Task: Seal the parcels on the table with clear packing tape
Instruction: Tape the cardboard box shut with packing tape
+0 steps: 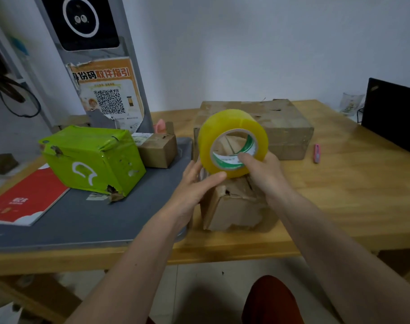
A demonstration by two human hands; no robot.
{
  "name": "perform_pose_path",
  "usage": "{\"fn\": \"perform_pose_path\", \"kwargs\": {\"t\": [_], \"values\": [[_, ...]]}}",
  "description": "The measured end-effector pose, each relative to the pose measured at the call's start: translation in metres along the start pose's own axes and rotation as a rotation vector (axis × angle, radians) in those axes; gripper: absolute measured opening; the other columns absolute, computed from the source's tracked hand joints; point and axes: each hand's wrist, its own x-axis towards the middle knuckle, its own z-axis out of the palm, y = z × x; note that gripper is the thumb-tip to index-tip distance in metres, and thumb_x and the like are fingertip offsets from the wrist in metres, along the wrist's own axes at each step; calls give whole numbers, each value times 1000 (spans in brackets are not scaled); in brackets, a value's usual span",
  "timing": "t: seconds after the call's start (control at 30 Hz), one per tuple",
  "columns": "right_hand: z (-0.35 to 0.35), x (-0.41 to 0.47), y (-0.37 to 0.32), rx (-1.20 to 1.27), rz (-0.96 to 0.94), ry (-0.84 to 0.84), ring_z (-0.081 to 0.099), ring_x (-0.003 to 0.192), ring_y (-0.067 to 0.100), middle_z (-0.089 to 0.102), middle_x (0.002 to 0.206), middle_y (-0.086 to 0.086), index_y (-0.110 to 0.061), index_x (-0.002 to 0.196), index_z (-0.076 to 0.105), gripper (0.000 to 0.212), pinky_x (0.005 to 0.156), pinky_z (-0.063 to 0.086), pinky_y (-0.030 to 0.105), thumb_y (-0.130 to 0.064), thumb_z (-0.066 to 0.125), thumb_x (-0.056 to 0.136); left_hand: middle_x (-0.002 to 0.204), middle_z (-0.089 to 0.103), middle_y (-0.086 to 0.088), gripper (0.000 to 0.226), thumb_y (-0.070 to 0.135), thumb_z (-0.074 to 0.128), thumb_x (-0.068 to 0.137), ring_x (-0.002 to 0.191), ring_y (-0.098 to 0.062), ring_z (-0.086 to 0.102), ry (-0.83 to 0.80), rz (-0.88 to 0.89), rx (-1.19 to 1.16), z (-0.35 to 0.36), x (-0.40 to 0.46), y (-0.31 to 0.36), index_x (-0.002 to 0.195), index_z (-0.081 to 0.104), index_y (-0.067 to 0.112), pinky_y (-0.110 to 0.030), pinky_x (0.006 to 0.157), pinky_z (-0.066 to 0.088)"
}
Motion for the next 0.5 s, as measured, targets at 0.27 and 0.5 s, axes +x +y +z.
{"fn": "perform_pose_path", "kwargs": {"t": [0.27,0.5], "values": [[22,-3,0,-627,-75,-97,28,133,27,46,137,1,-23,134,50,64,102,25,49,-64,53,85,130,65,13,85,40,92,63,120,-7,61,-97,-59,108,-16,-5,-24,138,52,29,-26,98,50],[13,1,4,-348,-28,-72,52,116,28,66,103,0,-21,93,69,43,104,36,52,-58,59,74,129,62,14,68,31,89,71,114,0,60,-88,-38,217,-17,-1,-14,130,54,34,-22,98,50]]}}
